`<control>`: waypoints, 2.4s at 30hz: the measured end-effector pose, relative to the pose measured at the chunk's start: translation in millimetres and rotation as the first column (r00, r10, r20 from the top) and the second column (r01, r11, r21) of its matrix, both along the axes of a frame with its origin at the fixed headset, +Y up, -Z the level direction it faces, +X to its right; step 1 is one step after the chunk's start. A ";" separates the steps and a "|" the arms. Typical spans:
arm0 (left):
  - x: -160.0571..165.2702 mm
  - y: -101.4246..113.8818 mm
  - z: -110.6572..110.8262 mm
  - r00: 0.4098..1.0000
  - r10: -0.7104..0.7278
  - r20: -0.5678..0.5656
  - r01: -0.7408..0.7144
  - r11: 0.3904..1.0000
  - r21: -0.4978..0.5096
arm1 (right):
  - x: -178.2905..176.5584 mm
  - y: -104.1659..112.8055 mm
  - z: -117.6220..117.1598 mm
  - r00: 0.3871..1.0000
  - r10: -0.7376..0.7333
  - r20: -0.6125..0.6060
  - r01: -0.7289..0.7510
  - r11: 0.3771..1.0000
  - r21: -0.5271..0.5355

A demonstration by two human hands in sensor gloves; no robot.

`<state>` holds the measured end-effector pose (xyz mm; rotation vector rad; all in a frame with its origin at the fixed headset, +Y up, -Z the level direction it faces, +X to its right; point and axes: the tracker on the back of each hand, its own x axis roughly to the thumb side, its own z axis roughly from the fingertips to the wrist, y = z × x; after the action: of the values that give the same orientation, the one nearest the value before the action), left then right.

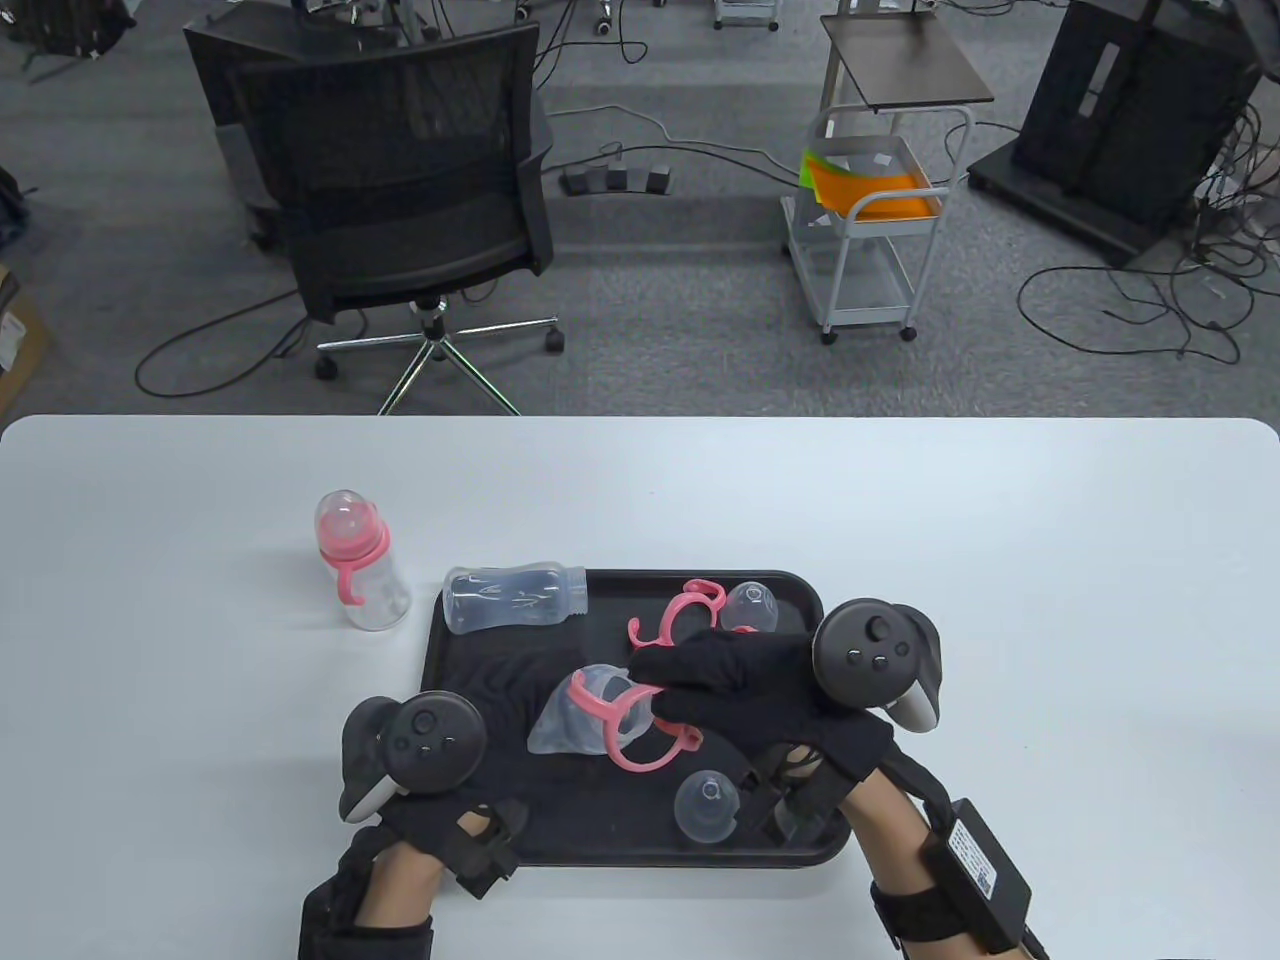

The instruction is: Assemble baby bottles from components

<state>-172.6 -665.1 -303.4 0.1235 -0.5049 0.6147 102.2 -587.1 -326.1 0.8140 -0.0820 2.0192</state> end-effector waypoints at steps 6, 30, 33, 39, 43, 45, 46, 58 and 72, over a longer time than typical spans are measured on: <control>4.5 -0.6 1.1 0.999 -0.001 0.047 0.001 1.000 -0.002 | -2.7 -3.1 0.9 0.999 0.026 0.048 -0.027 1.000 0.013; -5.5 -7.9 -7.0 0.982 0.142 0.125 -0.127 0.985 -0.116 | -18.9 -16.3 9.4 0.982 0.088 0.168 -0.107 0.988 0.111; -6.1 -7.2 -6.8 0.980 0.154 0.125 -0.139 0.983 -0.123 | -23.3 -20.3 9.3 0.985 0.133 0.111 -0.146 0.983 0.115; -9.6 -8.7 -8.0 0.981 0.154 0.118 -0.138 0.981 -0.135 | -28.7 -24.6 9.2 0.985 0.173 -0.021 -0.171 0.982 0.083; -6.1 -9.7 -8.5 0.973 0.156 0.171 -0.128 0.978 -0.164 | -35.2 -25.5 12.2 0.953 0.295 -0.071 -0.285 0.951 0.122; -6.1 -10.7 -8.3 0.974 0.126 0.186 -0.095 0.981 -0.170 | -37.0 -27.5 12.8 0.946 0.304 -0.112 -0.293 0.950 0.106; -4.8 -10.4 -8.2 0.968 0.153 0.199 -0.117 0.977 -0.179 | -37.1 -27.7 12.4 0.946 0.296 -0.131 -0.285 0.954 0.092; -15.9 -7.2 -8.8 0.946 0.287 0.148 -0.261 0.950 -0.174 | 37.8 5.9 -1.1 0.971 0.149 0.187 -0.163 0.985 0.059; -21.1 -6.6 -9.3 0.943 0.311 0.121 -0.288 0.942 -0.174 | 68.4 -103.0 -44.1 0.505 0.730 0.460 -0.704 0.657 -0.270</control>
<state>-193.7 -671.7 -312.8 0.0076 -0.5839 0.9657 170.6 -690.1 -370.2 0.1900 -0.0010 3.0140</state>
